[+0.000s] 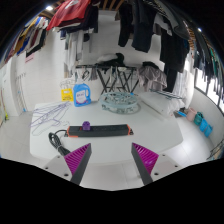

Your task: Unplug charger

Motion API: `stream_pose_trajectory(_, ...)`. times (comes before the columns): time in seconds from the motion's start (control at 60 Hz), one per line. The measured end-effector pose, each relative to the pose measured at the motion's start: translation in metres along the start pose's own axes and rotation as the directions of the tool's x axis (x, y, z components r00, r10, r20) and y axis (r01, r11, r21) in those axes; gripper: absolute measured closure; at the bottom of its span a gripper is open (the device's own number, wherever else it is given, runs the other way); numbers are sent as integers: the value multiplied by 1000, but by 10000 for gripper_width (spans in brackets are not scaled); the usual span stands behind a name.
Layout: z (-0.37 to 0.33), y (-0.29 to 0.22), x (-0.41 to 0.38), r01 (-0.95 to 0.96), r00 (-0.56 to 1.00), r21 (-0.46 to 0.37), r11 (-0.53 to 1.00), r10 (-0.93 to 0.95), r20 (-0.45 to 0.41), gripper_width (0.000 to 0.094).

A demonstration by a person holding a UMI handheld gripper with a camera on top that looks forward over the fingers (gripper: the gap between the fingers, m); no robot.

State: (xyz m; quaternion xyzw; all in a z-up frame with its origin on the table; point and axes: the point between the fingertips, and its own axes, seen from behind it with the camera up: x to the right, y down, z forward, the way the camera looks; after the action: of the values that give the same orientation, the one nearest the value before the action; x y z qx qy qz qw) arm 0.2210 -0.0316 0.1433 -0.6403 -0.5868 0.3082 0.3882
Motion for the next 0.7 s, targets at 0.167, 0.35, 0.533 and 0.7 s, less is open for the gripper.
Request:
stream_pose_trajectory(0.167, 20, -2, -32, -8, 1000, 41, 999, 7, 19, 84)
stream_pose_trajectory(0.35, 62, 3, -67, -28, 996, 41, 999, 24, 83, 83)
stream_pose_trajectory(0.533, 111, -3, -97, -6, 989, 58, 998, -3, 149, 82)
stream_pose_trajectory(0.7, 159, -17, -112, -27, 985, 67, 997, 15, 169, 79)
